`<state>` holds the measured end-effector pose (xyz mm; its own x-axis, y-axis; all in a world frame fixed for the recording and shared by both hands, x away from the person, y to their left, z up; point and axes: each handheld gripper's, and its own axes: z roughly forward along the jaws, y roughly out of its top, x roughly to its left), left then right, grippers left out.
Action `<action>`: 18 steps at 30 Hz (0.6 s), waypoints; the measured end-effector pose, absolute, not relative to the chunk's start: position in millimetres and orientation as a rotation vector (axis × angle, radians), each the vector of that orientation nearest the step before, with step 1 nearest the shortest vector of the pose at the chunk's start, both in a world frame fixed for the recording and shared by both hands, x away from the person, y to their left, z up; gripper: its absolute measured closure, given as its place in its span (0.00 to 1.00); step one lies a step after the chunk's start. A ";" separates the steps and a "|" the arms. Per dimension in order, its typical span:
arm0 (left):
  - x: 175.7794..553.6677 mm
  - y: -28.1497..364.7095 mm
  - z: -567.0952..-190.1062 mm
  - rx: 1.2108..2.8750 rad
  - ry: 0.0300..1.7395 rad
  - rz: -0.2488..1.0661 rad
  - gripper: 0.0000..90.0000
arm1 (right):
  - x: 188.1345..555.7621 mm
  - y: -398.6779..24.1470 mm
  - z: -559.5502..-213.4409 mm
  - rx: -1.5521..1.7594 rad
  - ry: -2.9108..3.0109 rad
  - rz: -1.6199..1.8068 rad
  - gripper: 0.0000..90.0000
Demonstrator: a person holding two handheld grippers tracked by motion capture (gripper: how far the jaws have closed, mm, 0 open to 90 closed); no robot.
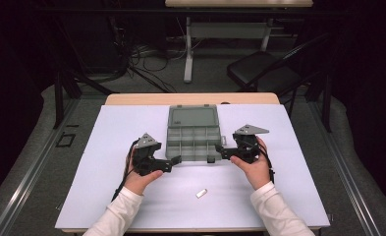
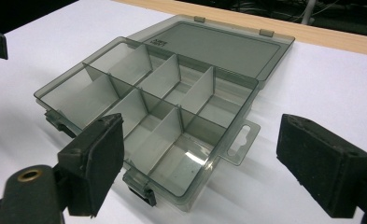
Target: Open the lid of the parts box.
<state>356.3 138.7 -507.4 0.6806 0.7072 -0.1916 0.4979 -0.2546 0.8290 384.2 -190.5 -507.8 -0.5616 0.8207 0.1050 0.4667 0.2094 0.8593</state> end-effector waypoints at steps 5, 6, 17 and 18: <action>353.2 137.0 -507.2 1.914 0.921 0.268 0.10 | 384.2 -190.9 -507.6 1.198 2.115 1.298 0.17; 352.5 136.1 -507.8 1.920 0.917 0.275 0.11 | 384.3 -191.0 -507.6 1.199 2.114 1.301 0.17; 343.4 123.9 -511.4 1.944 0.864 0.274 0.19 | 384.2 -189.9 -508.9 1.198 2.122 1.302 0.17; 343.4 122.7 -512.2 1.947 0.860 0.271 0.19 | 384.1 -190.2 -508.6 1.200 2.125 1.298 0.17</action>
<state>343.4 122.7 -512.2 0.7274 0.6673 -0.1599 0.4555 -0.2954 0.8398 384.1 -190.2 -508.6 -0.5659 0.8170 0.1103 0.4710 0.2106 0.8566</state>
